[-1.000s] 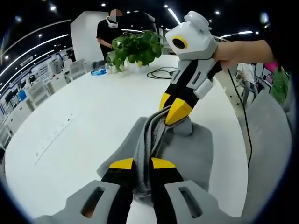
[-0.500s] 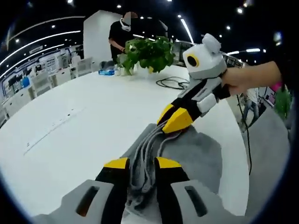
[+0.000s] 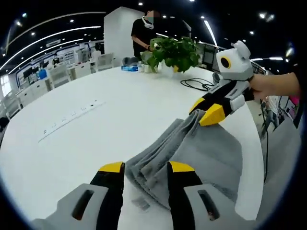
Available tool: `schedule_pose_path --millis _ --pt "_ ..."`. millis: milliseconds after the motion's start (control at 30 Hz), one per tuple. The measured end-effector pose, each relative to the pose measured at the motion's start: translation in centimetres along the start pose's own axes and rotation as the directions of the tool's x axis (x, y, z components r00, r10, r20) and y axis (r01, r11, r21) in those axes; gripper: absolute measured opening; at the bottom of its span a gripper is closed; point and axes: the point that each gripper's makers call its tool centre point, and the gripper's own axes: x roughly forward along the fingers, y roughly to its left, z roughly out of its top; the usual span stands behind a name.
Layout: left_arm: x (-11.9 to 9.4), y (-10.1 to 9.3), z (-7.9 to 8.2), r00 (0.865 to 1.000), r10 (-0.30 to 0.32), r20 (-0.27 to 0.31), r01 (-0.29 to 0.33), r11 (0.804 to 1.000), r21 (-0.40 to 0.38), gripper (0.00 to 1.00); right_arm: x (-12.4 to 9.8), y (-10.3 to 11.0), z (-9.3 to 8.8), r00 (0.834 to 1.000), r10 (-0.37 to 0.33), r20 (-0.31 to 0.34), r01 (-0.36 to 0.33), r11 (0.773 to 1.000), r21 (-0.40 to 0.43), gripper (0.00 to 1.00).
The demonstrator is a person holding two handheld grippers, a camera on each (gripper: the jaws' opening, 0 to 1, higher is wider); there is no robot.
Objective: Fold the towel on the table until its edges align and the towel forms a compact rectangular stack.
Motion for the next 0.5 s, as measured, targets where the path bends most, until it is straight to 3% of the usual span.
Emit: schedule_pose_path --millis 267,500 --pt "1.2 0.3 -1.5 0.999 -0.003 -0.046 0.002 1.0 -0.026 0.35 1.3 -2.5 -0.6 0.998 -0.07 -0.012 0.07 0.997 0.024 0.22" --pt "1.7 0.2 -2.3 1.0 -0.009 -0.029 0.007 0.996 -0.085 0.28 2.2 -2.6 -2.0 0.997 -0.076 -0.016 0.076 0.997 -0.004 0.18"
